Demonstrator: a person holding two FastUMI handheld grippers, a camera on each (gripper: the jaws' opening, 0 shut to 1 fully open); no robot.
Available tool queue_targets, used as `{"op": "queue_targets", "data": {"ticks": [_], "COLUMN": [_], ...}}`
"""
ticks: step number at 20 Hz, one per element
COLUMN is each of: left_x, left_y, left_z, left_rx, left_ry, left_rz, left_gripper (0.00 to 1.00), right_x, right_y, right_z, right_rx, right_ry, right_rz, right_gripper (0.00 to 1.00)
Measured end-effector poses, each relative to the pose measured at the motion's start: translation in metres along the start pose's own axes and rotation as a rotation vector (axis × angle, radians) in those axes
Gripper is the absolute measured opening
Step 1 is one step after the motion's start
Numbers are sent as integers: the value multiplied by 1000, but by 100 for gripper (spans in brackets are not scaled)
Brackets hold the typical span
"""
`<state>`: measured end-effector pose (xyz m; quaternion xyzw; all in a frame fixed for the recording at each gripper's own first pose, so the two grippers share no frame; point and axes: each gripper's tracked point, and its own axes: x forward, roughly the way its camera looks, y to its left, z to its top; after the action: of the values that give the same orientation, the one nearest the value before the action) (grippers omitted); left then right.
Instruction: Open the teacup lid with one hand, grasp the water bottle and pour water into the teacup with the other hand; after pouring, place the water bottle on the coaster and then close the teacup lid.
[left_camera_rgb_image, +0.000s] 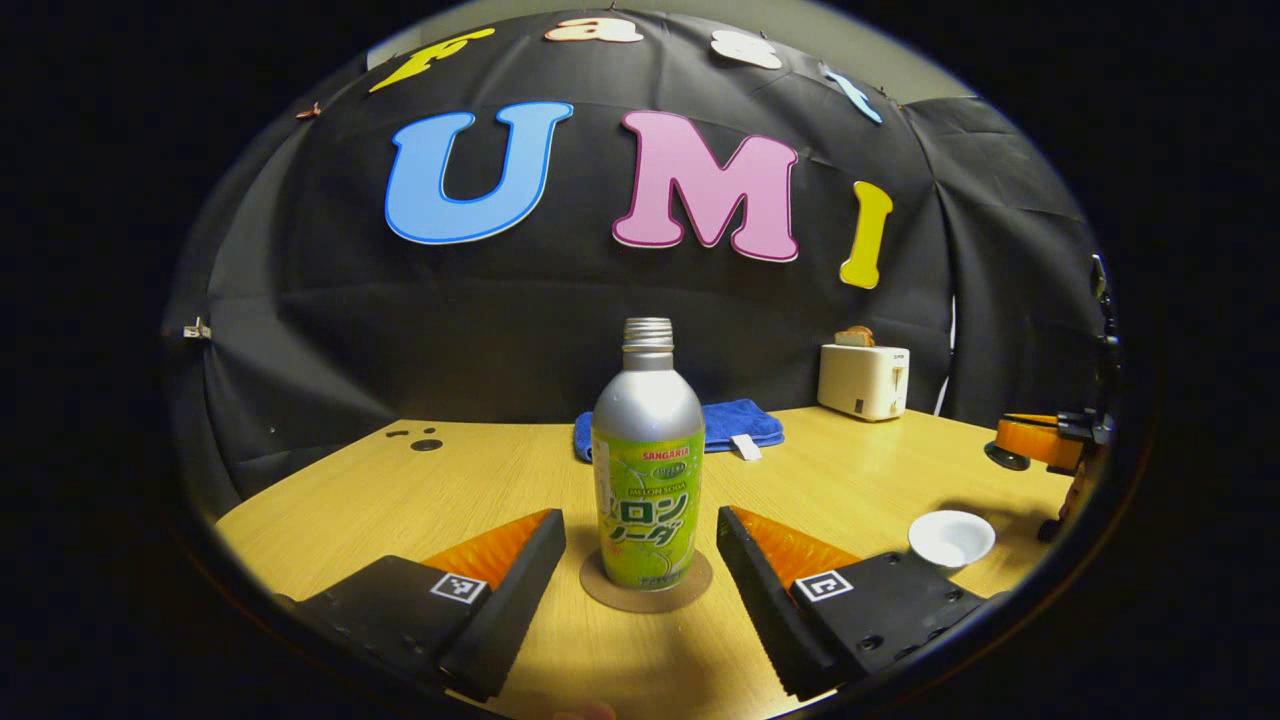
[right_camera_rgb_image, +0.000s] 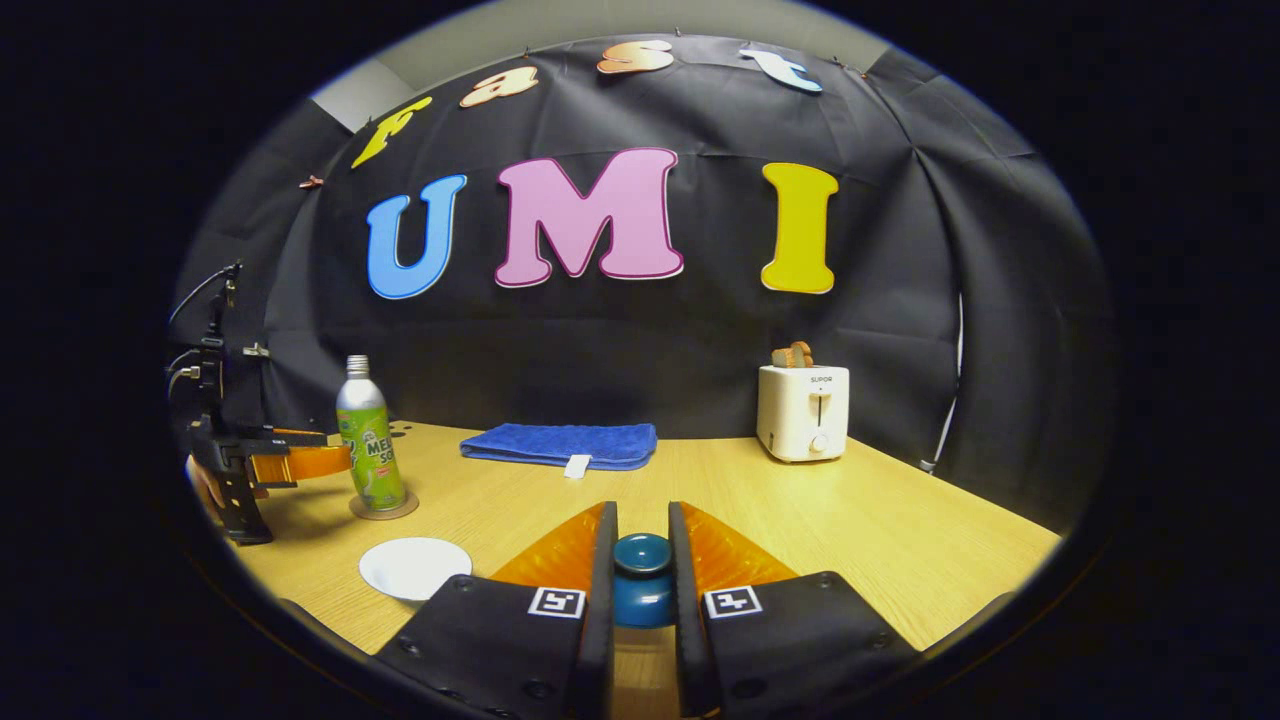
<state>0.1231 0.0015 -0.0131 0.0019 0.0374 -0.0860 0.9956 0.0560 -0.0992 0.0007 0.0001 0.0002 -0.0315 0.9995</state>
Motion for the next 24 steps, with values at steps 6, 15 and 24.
{"op": "queue_targets", "data": {"ticks": [6,15,24], "left_x": [-8,-13,-14], "left_y": [16,21,23], "left_z": [10,10,11], "left_rx": [29,14,16], "left_ry": [-90,-84,-86], "left_rz": [23,14,22], "left_gripper": [96,96,96], "right_x": [-1,-9,0], "right_y": [1,83,151], "right_z": [1,-2,-29], "right_rx": [-1,58,-135], "right_ry": [0,32,149], "right_rz": [3,190,294], "right_gripper": [29,28,29]}}
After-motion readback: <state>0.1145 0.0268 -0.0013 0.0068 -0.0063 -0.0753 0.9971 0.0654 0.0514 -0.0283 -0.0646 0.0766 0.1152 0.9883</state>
